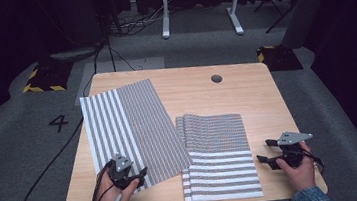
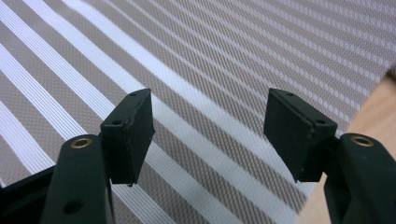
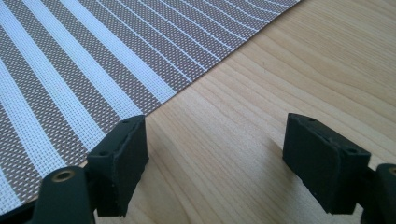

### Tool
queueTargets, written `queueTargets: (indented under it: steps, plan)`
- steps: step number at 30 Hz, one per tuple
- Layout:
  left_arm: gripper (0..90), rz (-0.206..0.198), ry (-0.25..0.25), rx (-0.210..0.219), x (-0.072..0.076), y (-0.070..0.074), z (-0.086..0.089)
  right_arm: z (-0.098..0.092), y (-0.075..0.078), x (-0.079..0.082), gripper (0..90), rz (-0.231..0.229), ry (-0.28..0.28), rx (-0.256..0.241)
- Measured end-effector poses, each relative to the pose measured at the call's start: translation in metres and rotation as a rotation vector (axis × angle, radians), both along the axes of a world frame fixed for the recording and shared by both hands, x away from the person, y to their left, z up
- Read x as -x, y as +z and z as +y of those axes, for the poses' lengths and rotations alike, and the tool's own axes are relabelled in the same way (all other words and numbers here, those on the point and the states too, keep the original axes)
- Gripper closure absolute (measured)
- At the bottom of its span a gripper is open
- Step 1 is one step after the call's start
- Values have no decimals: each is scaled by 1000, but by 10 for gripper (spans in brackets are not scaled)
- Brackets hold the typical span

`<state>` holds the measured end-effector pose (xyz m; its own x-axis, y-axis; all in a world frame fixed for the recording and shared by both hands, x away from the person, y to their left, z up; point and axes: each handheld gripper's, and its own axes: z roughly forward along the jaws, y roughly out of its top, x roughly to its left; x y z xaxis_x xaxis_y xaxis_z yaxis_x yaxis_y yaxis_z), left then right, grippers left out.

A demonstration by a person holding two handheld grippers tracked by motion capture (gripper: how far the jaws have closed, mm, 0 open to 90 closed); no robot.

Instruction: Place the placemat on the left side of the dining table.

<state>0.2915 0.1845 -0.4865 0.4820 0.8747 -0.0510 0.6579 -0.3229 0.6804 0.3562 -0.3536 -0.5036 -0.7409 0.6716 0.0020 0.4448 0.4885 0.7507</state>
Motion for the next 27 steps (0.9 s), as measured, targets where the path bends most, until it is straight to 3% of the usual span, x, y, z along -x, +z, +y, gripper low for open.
queueTargets:
  steps: [3,10,14,20,22,27]
  plan:
    - [287,31,-53,-90,3,-5,-2,0,0,0,221,1,3,1]
    - [288,-2,-67,-77,5,-8,3,0,0,0,221,0,4,1]
    - [290,-8,-17,-140,10,-5,13,0,0,0,221,0,2,1]
    - [291,21,34,-139,18,-3,33,0,0,0,221,0,2,2]
    - [291,43,58,-147,22,-2,40,0,0,0,220,0,2,1]
    - [291,147,172,-229,28,8,61,0,0,0,220,0,2,2]
